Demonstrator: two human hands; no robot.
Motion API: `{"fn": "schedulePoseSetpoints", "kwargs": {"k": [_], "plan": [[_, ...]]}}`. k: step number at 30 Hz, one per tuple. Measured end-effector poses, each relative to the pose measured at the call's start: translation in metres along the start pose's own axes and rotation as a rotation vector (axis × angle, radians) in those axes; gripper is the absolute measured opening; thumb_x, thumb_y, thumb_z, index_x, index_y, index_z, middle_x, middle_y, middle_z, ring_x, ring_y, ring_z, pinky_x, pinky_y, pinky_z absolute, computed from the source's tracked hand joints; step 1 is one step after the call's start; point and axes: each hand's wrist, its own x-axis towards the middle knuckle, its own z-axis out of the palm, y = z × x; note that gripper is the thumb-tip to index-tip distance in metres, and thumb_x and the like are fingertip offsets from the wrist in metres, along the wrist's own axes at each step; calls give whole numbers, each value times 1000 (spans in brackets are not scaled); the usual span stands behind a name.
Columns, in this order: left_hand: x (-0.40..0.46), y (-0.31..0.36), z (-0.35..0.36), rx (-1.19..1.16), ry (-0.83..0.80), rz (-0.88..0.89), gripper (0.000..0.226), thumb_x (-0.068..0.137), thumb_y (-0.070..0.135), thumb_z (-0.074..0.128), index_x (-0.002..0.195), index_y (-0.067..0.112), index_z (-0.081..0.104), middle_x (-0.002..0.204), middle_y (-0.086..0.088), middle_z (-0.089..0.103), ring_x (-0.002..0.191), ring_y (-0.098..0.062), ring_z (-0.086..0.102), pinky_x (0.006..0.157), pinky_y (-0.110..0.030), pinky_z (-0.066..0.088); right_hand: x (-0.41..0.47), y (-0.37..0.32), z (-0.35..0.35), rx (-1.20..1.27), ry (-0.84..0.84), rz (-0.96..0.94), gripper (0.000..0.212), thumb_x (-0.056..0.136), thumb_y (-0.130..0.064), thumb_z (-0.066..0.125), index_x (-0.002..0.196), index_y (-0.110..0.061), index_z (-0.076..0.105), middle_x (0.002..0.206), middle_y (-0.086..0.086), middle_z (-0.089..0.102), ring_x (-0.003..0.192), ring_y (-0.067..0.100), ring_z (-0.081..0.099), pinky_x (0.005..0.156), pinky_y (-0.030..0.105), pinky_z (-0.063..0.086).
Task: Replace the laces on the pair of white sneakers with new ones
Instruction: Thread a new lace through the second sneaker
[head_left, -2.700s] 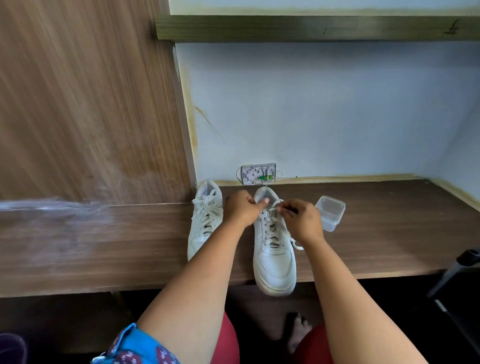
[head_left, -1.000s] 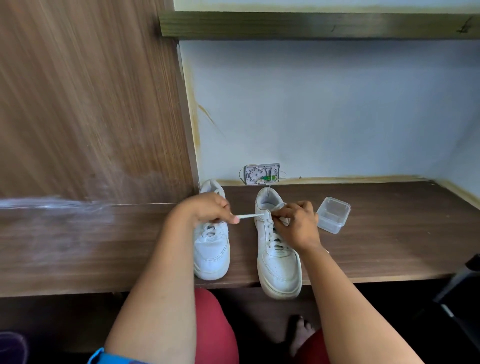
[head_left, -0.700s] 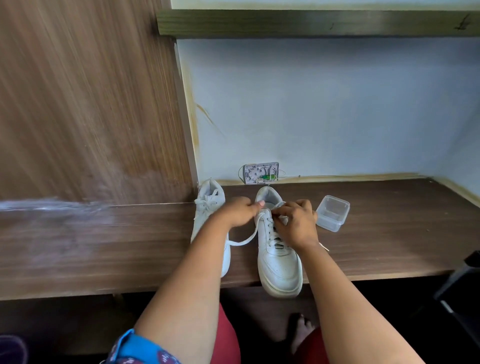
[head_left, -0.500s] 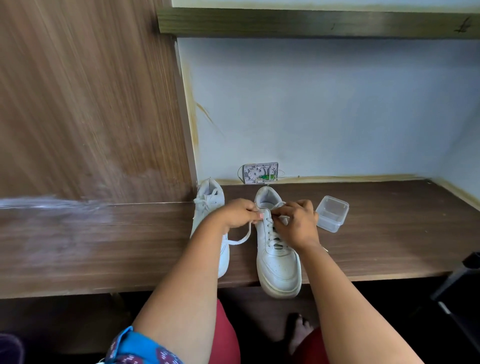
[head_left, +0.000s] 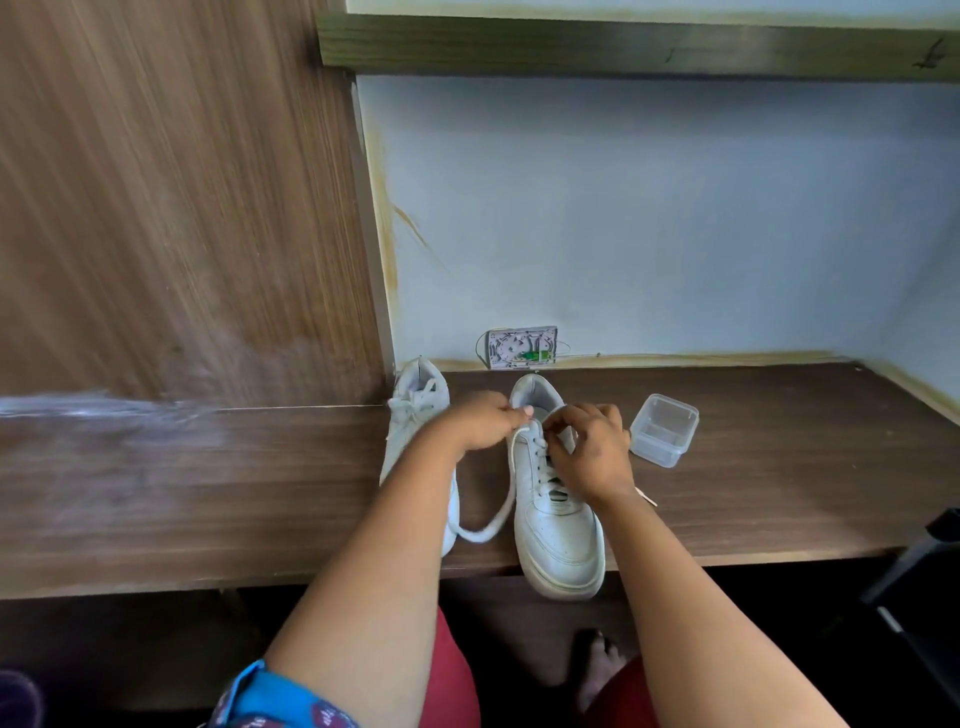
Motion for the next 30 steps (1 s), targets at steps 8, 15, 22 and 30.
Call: {"fn": "schedulePoseSetpoints", "kwargs": {"k": [8,15,22,30], "plan": [[13,-17,19,-196,-19,10,16,87,17,70,72,16,62,75,-4,61,73,-15,55,75,-25,46,5,-6,-7,546,-81,190,13,91,-6,57,90,-17,64,86,-5,67,85,12,62,78,34,51],[7,-14,23,-167,7,10,20,94,34,59,85,16,60,78,4,54,81,-13,50,74,-24,38,6,2,-8,19,-242,-111,57,79,11,41,124,-16,62,119,2,57,108,27,45,90,26,31],[2,-29,-13,-104,112,46,14,89,17,65,77,15,59,75,2,55,74,-15,50,69,-26,40,10,5,-16,82,-109,-61,27,88,1,51,105,-10,69,107,3,60,87,15,58,80,22,45],[-8,-46,-43,178,106,-44,10,92,22,61,86,14,62,93,-5,59,87,-19,54,74,-23,38,8,3,-16,100,-97,-34,21,92,-8,50,103,-11,68,105,2,57,90,16,55,81,22,43]]}}
